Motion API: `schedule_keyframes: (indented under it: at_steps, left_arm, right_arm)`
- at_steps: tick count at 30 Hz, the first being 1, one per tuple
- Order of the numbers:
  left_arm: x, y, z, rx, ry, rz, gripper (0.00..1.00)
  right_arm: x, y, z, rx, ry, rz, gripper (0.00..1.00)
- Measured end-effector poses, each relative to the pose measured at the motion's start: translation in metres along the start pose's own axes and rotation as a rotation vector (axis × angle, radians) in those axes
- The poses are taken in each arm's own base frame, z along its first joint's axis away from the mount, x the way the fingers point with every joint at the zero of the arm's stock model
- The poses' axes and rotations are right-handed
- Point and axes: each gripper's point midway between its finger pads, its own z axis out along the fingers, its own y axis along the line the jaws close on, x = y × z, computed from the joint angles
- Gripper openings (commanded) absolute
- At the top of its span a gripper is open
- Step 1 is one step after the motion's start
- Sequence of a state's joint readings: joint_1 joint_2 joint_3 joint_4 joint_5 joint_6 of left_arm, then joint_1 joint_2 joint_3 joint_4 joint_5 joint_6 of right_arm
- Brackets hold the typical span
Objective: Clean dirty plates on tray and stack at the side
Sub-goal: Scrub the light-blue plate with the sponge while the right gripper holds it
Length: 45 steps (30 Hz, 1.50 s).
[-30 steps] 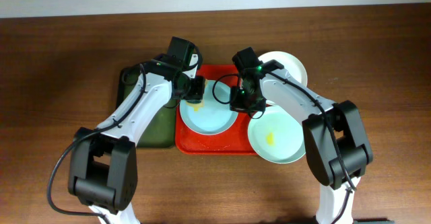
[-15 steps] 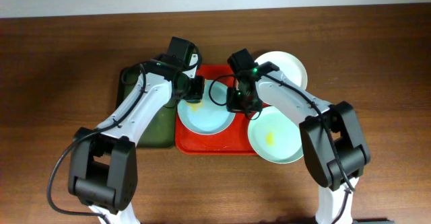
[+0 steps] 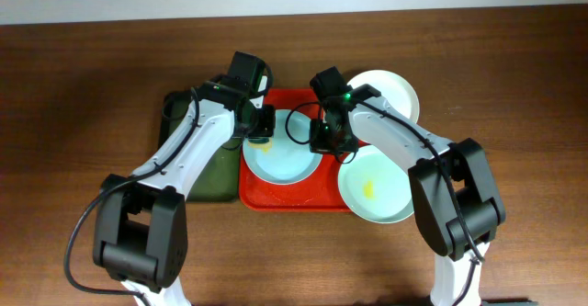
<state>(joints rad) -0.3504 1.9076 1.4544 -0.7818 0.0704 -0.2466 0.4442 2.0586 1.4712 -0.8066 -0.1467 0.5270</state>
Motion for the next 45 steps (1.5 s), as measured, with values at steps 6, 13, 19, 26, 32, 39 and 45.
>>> schedule_keyframes:
  at_steps: [6, 13, 19, 26, 32, 39, 45]
  left_arm:
    - [0.012, 0.005, 0.023, -0.016, 0.064, -0.010, 0.00]
    - [0.025, 0.010, 0.050, -0.033, 0.132, -0.015, 0.00]
    - [0.027, 0.002, 0.059, 0.031, 0.158, -0.020, 0.00]
    - [0.035, -0.032, 0.054, 0.292, 0.227, 0.058, 0.00]
    - [0.030, -0.017, 0.043, 0.303, 0.217, 0.037, 0.00]
    - [0.027, 0.005, 0.048, 0.112, 0.192, 0.041, 0.00]
    - [0.020, -0.007, 0.055, -0.062, 0.114, 0.072, 0.00]
  right_arm:
    - [0.000, 0.000, 0.000, 0.000, 0.002, 0.000, 0.04]
    - [0.001, 0.000, 0.000, 0.001, 0.003, 0.000, 0.04]
    - [0.001, -0.001, 0.000, 0.003, 0.005, 0.001, 0.04]
    - [0.002, -0.001, 0.000, 0.006, 0.009, 0.002, 0.04]
    - [0.002, -0.002, 0.000, 0.007, 0.010, 0.002, 0.04]
    - [0.003, -0.002, 0.000, 0.008, 0.014, -0.007, 0.04]
    - [0.004, -0.003, 0.000, 0.010, 0.017, -0.008, 0.04]
